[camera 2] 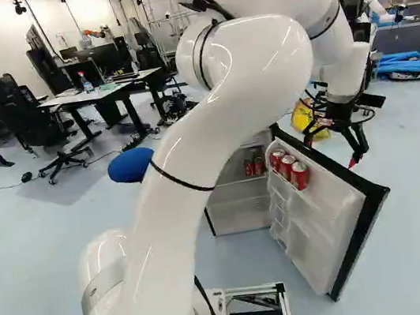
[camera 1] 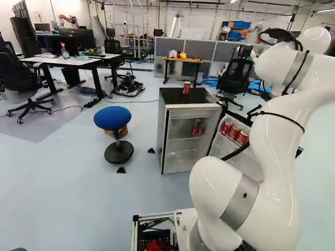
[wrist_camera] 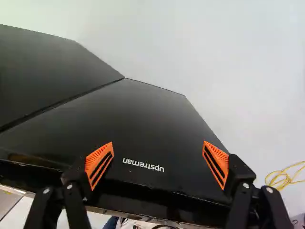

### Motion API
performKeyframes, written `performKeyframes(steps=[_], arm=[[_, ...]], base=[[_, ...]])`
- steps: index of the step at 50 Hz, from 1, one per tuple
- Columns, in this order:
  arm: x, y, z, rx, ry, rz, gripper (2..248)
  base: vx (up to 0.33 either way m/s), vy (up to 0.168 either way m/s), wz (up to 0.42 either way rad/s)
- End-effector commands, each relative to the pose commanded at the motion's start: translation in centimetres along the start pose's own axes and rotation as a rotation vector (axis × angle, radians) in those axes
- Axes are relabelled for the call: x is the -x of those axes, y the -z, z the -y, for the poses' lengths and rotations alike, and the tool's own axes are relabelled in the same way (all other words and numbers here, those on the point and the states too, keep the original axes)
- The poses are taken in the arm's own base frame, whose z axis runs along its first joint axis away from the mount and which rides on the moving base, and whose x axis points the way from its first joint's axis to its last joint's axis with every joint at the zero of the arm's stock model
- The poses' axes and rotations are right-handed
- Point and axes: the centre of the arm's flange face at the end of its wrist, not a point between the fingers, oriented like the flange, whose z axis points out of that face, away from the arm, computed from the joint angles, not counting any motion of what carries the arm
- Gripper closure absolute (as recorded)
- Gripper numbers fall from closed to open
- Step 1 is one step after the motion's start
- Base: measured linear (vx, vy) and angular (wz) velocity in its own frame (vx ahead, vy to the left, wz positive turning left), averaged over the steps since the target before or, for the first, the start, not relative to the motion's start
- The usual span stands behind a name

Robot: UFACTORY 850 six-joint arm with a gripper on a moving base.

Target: Grab a drink from the fridge

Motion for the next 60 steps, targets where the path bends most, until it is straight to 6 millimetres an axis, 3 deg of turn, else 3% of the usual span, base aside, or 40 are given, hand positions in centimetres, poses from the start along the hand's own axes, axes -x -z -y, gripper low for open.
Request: performKeyframes(steps=[60], arm=[[7.0, -1.1, 1.1, 0.003, 0.017, 0.119, 3]], base=[[0.0, 0.0, 0.0]])
